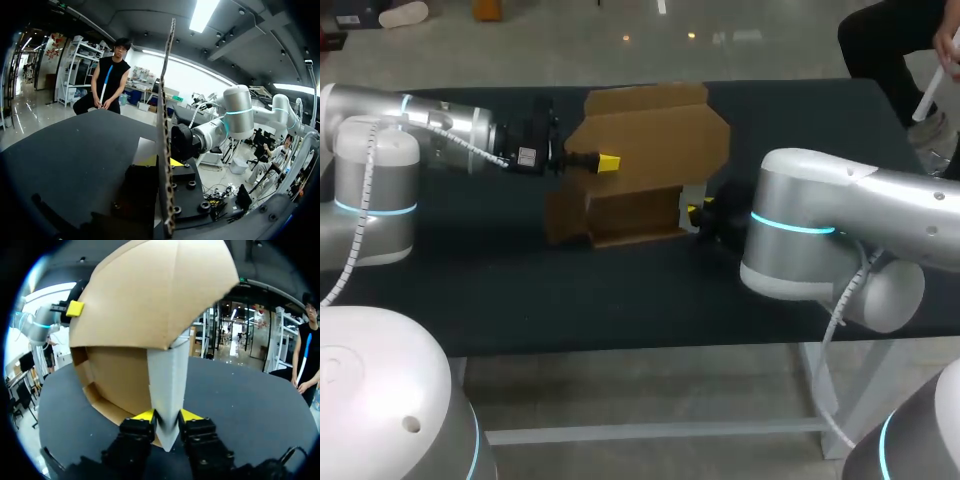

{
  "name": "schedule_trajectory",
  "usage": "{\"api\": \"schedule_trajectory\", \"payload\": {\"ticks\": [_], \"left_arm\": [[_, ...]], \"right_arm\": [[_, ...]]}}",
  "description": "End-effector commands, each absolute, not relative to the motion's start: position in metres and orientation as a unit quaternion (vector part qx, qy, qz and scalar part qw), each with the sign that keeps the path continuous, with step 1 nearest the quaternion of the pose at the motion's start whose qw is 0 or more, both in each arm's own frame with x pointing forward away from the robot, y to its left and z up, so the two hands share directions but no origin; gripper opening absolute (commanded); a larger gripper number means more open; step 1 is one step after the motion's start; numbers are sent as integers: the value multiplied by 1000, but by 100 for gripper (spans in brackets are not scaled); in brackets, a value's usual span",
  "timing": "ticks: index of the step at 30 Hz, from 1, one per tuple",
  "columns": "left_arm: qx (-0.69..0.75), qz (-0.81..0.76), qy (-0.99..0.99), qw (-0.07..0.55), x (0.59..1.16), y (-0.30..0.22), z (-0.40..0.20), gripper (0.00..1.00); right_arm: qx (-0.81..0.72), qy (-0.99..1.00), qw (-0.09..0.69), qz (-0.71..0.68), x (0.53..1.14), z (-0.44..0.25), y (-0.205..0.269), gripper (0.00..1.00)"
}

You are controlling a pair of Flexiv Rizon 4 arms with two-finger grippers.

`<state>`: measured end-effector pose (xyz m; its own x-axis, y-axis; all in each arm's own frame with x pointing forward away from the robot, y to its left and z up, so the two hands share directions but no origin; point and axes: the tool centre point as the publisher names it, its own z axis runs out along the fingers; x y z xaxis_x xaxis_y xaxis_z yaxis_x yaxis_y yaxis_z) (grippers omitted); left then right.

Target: Assemble the packaging by folding the flat box into shape, placing the metal phone stand inside, and closing the box properly

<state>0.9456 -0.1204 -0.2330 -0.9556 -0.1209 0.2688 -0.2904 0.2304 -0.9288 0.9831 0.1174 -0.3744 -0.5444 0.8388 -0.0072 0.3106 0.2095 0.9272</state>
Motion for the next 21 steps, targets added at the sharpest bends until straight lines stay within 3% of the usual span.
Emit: {"api": "schedule_trajectory", "payload": {"ticks": [1, 10, 16, 21], "left_arm": [[131, 606, -782, 71, 946, -122, -236, 0], [131, 606, -782, 71, 946, -122, -236, 0], [131, 606, -782, 71, 946, -122, -236, 0], [131, 606, -782, 71, 946, -122, -236, 0]], "right_arm": [[457, 684, 364, 437, 984, -374, 126, 33], [474, 671, 376, 429, 986, -373, 127, 30], [485, 663, 380, 426, 986, -374, 126, 2], [489, 657, 384, 426, 986, -373, 125, 0]]}}
